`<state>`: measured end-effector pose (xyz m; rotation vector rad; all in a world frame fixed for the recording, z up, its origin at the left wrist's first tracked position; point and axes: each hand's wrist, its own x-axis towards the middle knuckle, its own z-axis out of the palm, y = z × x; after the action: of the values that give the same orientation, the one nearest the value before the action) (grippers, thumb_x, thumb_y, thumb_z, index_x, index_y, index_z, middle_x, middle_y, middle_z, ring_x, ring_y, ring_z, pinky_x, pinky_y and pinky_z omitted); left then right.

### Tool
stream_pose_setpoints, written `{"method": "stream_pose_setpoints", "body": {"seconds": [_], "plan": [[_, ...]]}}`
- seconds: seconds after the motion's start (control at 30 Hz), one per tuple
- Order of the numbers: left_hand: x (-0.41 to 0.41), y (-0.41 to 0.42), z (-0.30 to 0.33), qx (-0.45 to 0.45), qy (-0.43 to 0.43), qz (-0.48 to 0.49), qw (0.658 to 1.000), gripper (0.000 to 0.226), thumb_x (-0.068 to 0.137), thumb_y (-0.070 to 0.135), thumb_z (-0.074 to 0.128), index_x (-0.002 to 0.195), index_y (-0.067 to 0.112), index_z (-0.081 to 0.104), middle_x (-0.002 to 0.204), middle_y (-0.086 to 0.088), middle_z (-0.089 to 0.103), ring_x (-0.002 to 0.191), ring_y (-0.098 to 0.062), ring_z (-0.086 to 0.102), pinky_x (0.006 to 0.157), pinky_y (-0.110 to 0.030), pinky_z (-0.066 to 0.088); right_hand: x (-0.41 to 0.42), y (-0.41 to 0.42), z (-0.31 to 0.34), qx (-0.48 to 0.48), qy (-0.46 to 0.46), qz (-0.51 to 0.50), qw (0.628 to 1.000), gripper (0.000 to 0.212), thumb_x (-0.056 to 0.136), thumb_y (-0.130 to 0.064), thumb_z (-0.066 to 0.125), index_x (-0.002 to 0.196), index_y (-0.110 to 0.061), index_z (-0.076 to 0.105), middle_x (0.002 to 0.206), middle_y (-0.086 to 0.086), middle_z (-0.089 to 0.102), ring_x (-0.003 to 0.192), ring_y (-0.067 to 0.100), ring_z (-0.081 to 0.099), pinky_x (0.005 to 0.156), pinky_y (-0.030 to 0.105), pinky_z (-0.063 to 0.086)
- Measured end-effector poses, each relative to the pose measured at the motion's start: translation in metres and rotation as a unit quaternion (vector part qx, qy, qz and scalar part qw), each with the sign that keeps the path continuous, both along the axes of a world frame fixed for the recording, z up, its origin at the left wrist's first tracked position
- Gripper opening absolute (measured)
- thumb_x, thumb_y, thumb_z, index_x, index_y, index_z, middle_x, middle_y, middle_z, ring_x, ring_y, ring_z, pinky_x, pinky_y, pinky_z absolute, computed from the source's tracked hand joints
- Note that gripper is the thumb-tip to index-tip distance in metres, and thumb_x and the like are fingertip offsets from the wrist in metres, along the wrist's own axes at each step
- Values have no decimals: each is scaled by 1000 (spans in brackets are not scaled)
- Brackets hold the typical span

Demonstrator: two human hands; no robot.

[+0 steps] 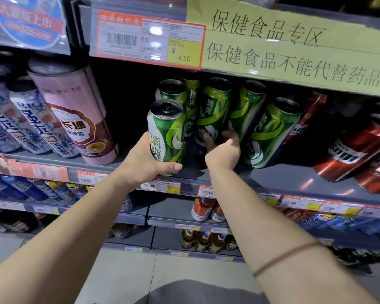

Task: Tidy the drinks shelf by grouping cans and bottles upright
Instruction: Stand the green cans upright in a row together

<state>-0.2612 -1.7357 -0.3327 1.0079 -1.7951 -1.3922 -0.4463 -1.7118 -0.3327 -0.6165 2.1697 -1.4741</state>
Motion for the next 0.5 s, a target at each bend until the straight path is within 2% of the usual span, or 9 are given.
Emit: {"method": "stream_pose_setpoints", "body": {"seconds": [0.1,0.2,0.33,0.4,0.5], "plan": [[1,0,-1,12,1,1,1000,84,64,18,91,132,21,41,115,-6,66,95,-21,71,73,-42,61,0,1,-3,-23,-5,-27,999,29,87,-16,70,112,-6,59,102,12,62,89,25,57,67,19,35],[-1,0,-1,17,0,7,1000,83,66,12,90,132,20,40,116,-7,65,93,-18,71,72,-39,61,-3,2,-2,-37,-25,-41,998,30,89,-14,67,117,-3,61,115,15,65,103,28,60,76,20,39],[-2,-1,1,26,-8,-14,1000,77,69,10,88,130,17,41,108,-13,68,85,-25,73,64,-35,59,-4,2,-3,-28,-48,-26,998,38,89,-16,68,126,-8,59,125,13,62,113,27,58,83,23,42],[-2,-4,0,36,-9,-22,999,82,66,14,90,132,19,41,109,-13,67,86,-26,73,65,-36,59,-1,2,-4,-22,-55,-25,998,41,87,-16,71,124,-9,58,121,12,63,109,29,60,83,27,46],[-1,-6,-2,46,-11,-25,999,89,62,18,92,134,22,40,113,-9,67,89,-24,73,67,-38,59,1,-1,-5,-21,-72,-40,996,33,82,-17,75,108,-6,59,102,14,67,89,26,60,77,29,47]]}}
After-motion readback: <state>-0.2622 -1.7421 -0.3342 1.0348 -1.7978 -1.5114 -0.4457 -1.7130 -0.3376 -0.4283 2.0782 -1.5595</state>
